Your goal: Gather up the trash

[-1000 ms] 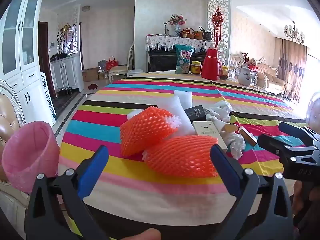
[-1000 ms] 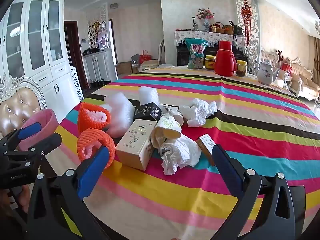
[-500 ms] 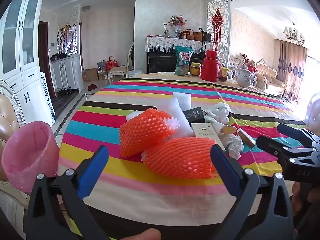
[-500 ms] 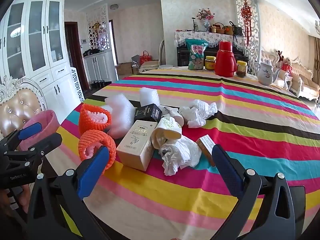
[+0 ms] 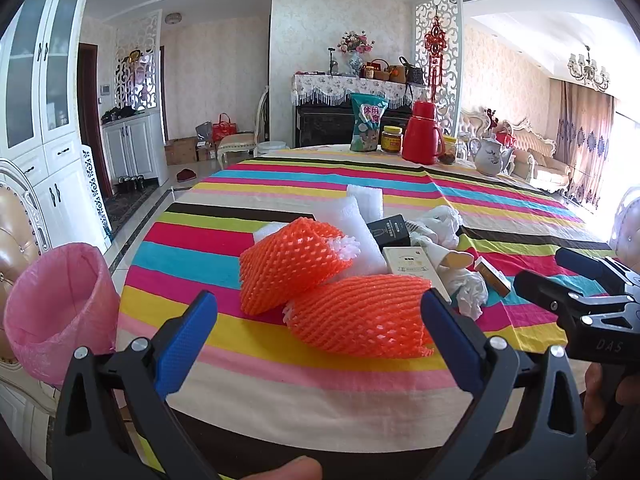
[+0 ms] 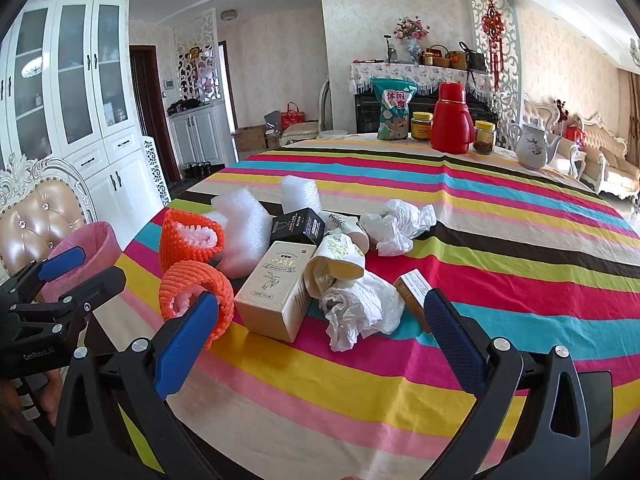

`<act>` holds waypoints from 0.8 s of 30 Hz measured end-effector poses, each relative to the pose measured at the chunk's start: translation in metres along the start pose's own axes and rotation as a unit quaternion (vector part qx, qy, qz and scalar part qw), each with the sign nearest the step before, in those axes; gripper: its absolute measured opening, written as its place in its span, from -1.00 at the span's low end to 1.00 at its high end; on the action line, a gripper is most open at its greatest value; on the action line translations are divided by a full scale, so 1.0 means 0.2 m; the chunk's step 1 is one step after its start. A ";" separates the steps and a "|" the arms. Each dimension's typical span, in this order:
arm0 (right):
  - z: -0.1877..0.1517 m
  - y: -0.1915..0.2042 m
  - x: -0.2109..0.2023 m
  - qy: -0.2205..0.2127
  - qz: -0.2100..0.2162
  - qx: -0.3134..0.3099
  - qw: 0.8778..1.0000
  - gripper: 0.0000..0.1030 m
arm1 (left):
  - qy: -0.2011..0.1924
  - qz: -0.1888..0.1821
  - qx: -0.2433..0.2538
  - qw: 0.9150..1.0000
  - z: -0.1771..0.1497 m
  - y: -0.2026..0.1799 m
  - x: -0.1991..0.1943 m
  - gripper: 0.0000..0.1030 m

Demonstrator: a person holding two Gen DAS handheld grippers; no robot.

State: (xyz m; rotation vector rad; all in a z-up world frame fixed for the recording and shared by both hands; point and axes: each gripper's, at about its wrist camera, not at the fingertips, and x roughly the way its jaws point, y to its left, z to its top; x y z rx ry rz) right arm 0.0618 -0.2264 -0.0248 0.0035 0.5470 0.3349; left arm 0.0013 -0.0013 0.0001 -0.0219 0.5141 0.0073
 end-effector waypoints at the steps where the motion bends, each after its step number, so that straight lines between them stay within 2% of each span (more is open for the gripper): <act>1: 0.00 0.00 0.00 0.000 0.000 0.000 1.000 0.87 | 0.000 0.000 -0.001 1.000 0.00 0.00 0.00 0.91; 24: 0.00 0.00 0.00 -0.001 0.001 0.001 1.000 0.87 | -0.003 0.000 -0.001 1.000 0.01 0.00 -0.02 0.91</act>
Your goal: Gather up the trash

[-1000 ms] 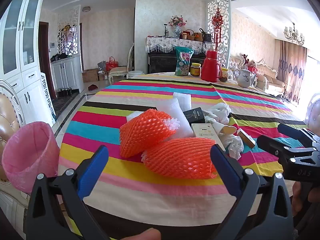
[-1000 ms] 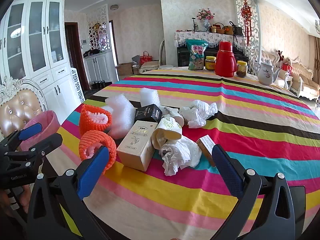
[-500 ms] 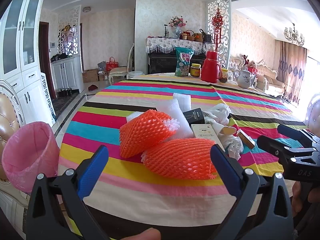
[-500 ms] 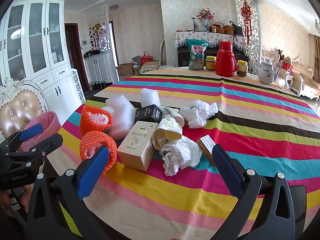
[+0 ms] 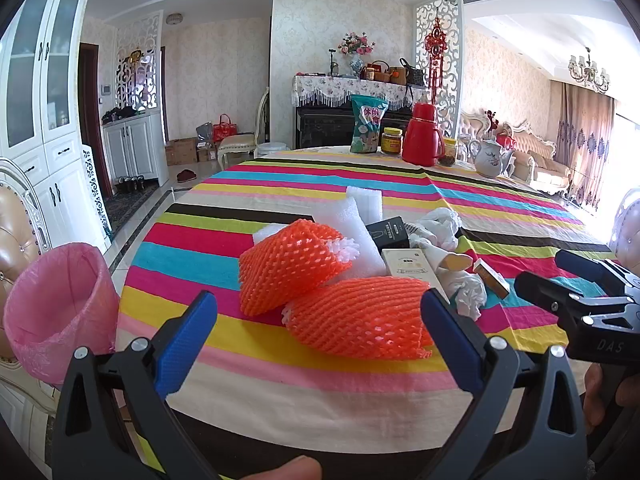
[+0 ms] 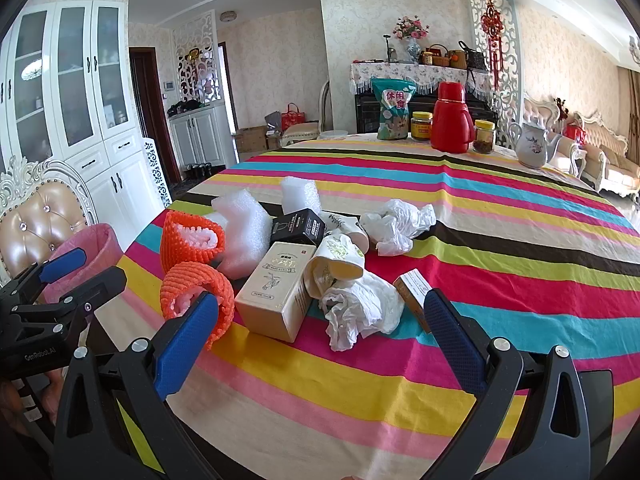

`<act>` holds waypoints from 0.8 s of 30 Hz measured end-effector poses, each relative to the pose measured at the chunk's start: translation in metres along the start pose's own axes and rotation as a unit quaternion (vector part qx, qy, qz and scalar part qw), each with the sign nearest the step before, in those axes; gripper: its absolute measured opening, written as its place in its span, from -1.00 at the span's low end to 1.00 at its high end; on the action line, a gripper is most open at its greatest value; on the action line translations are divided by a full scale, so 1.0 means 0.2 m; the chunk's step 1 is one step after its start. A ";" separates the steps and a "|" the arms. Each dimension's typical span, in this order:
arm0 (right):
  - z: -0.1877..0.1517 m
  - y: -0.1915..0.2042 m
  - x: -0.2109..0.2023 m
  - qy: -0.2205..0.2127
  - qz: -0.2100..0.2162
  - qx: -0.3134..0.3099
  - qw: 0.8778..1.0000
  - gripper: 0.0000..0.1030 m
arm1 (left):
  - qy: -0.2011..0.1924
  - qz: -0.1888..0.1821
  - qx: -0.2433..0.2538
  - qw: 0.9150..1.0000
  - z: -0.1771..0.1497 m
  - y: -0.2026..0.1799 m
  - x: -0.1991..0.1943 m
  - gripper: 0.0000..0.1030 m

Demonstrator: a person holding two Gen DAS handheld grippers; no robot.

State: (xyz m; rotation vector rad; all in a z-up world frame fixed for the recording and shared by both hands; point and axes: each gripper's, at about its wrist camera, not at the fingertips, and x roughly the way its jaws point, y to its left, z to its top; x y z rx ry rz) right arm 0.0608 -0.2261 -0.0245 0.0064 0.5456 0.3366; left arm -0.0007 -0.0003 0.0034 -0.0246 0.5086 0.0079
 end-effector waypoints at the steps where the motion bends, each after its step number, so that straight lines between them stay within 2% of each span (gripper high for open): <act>1: 0.00 0.00 0.00 0.000 0.000 0.000 1.000 0.87 | 0.000 0.001 0.000 1.000 0.00 0.00 0.00 0.91; 24: 0.00 -0.01 0.00 0.001 0.001 0.002 1.000 0.87 | -0.002 0.000 -0.002 1.000 0.00 0.00 0.00 0.91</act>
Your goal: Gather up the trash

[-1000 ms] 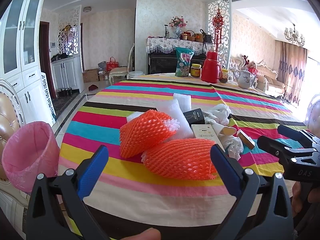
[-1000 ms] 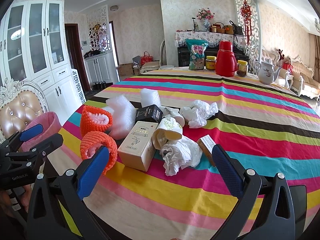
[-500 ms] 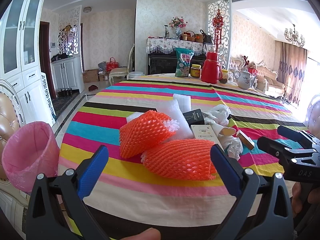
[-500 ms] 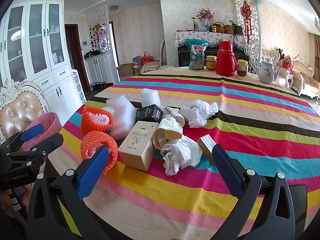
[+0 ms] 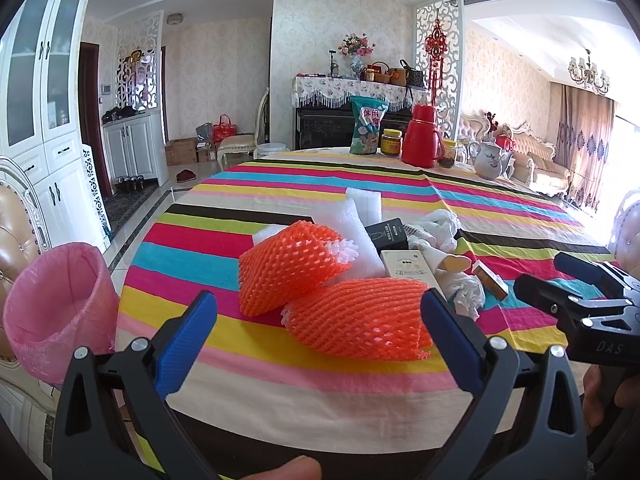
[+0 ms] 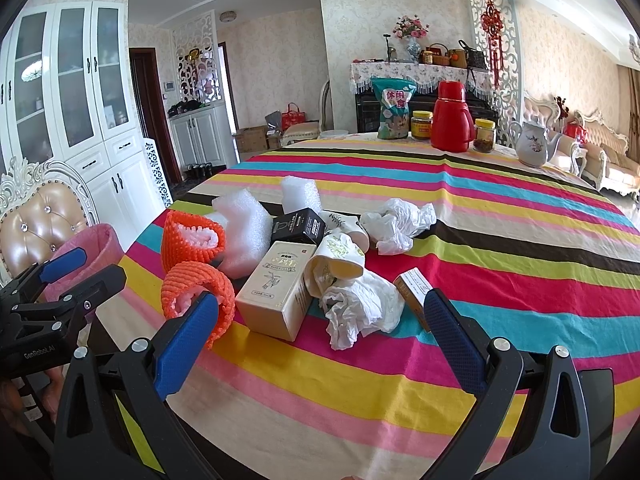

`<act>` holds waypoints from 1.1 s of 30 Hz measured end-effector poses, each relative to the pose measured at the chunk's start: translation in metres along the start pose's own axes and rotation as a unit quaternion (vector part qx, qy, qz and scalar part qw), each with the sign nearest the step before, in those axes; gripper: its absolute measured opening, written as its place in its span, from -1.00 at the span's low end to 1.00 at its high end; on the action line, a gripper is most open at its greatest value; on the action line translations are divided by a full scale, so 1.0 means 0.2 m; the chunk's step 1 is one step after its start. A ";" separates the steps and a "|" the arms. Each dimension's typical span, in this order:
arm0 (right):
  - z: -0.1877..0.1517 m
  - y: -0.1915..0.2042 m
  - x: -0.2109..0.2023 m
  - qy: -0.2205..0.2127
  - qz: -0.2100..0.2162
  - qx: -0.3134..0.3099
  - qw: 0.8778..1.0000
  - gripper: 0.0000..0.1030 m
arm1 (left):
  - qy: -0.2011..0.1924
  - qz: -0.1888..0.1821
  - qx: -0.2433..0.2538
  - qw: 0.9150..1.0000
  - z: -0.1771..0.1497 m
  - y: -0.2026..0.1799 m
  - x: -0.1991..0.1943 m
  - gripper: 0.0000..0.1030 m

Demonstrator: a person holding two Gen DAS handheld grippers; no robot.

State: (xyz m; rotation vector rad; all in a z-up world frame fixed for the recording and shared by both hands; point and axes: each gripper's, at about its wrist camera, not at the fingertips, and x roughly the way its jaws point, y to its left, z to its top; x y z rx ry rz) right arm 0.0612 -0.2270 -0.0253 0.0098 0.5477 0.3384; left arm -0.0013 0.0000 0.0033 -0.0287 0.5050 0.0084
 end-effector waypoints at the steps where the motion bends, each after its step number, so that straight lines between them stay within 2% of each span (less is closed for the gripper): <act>1: 0.00 0.00 0.00 0.000 0.000 0.000 1.000 0.87 | 0.000 0.000 0.000 1.000 0.00 0.00 0.00 0.91; 23: 0.00 -0.01 0.00 0.001 0.000 0.003 1.000 0.87 | 0.001 -0.001 0.001 1.000 0.00 0.00 0.00 0.91; 29: -0.02 -0.04 0.04 0.009 -0.005 0.011 1.000 0.87 | 0.008 -0.005 -0.011 1.000 0.00 0.00 0.02 0.91; 33: -0.03 -0.07 0.05 0.013 -0.009 0.017 1.000 0.87 | 0.031 -0.021 -0.032 0.999 0.03 0.01 0.08 0.91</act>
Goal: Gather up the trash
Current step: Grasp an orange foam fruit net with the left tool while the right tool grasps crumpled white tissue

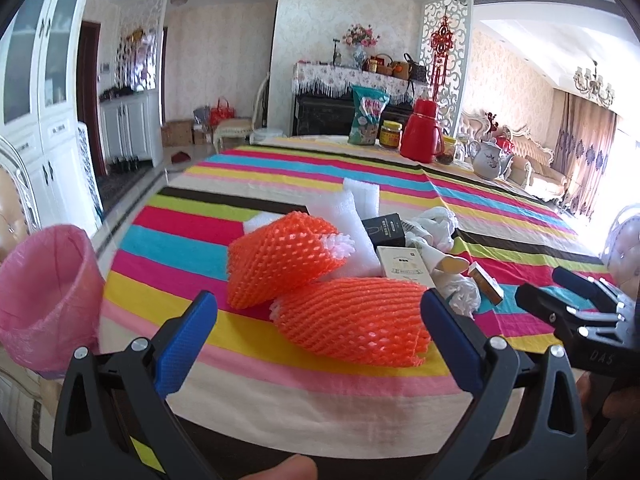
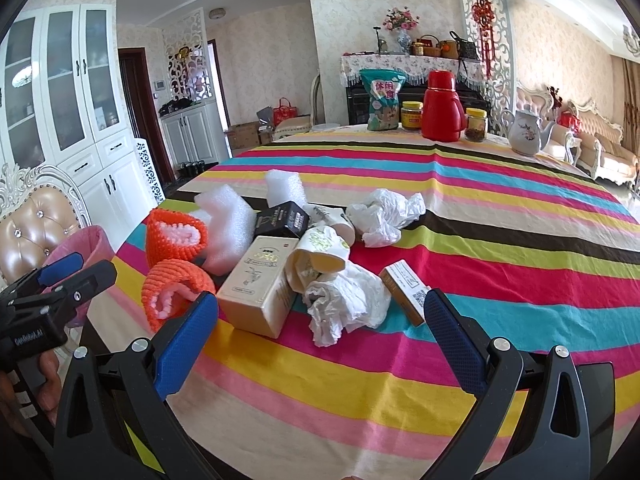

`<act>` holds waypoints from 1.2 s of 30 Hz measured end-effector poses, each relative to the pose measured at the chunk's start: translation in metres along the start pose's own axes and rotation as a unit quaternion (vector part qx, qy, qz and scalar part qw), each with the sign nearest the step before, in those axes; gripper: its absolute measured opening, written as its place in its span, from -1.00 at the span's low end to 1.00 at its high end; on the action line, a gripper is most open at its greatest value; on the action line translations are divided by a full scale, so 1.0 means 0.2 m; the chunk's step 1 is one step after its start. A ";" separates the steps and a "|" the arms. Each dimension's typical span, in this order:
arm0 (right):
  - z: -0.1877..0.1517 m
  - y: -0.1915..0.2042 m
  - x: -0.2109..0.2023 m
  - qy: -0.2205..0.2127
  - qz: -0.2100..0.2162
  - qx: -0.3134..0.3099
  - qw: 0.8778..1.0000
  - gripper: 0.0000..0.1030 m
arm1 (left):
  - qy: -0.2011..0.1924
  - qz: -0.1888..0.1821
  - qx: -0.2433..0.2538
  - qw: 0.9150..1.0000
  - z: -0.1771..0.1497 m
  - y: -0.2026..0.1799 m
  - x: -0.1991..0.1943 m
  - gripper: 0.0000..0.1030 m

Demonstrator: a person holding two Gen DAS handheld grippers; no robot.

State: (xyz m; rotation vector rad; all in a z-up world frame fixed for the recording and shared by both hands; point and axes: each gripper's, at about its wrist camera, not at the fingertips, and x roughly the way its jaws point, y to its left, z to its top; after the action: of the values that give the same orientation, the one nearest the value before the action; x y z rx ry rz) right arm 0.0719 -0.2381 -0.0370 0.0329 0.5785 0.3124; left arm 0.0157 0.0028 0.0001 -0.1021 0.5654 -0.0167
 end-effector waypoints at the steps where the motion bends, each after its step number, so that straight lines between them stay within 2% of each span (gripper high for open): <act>1: 0.00 -0.01 0.01 0.001 -0.002 0.001 1.000 0.87 | 0.005 -0.002 -0.005 1.000 0.01 0.00 0.02 0.91; 7: 0.00 -0.06 0.03 0.008 -0.008 0.010 1.000 0.87 | 0.050 -0.026 -0.038 0.998 0.05 0.00 0.17 0.91; 9: 0.00 -0.08 0.05 0.011 -0.011 0.011 1.000 0.87 | 0.076 -0.030 -0.052 0.995 0.05 0.00 0.25 0.91; 11: -0.01 -0.10 0.06 0.017 -0.012 0.015 1.000 0.87 | 0.103 -0.030 -0.066 0.992 0.04 0.00 0.32 0.90; 15: 0.00 -0.15 0.10 0.028 -0.018 0.022 0.999 0.87 | 0.170 -0.029 -0.099 0.980 0.00 0.02 0.48 0.89; 19: 0.00 -0.18 0.14 0.041 -0.029 0.022 0.999 0.87 | 0.203 -0.037 -0.108 0.972 -0.05 0.03 0.54 0.83; 21: 0.00 -0.19 0.17 0.049 -0.033 0.019 0.998 0.87 | 0.214 -0.050 -0.113 0.969 -0.07 0.04 0.55 0.70; 24: 0.00 -0.20 0.21 0.060 -0.031 0.015 0.998 0.87 | 0.232 -0.061 -0.114 0.964 -0.10 0.05 0.57 0.29; 25: 0.00 -0.19 0.22 0.063 -0.030 0.011 0.997 0.87 | 0.236 -0.067 -0.116 0.963 -0.11 0.05 0.57 0.22; 27: 0.00 -0.17 0.25 0.069 -0.029 0.005 0.997 0.87 | 0.235 -0.070 -0.112 0.963 -0.12 0.04 0.57 0.00; 30: 0.00 -0.14 0.30 0.080 -0.034 -0.006 0.996 0.87 | 0.237 -0.082 -0.112 0.962 -0.13 0.05 0.57 -0.15; 34: 0.00 -0.11 0.38 0.097 -0.038 -0.015 0.994 0.86 | 0.230 -0.089 -0.108 0.963 -0.14 0.06 0.52 -0.23; 36: 0.00 -0.10 0.41 0.103 -0.042 -0.016 0.994 0.75 | 0.222 -0.089 -0.101 0.966 -0.14 0.07 0.48 -0.24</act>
State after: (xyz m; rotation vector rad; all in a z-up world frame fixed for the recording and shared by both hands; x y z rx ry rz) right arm 0.1432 -0.2320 -0.0829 -0.0547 0.7780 0.2448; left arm 0.0823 0.0090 -0.0760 -0.3547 1.0057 -0.1598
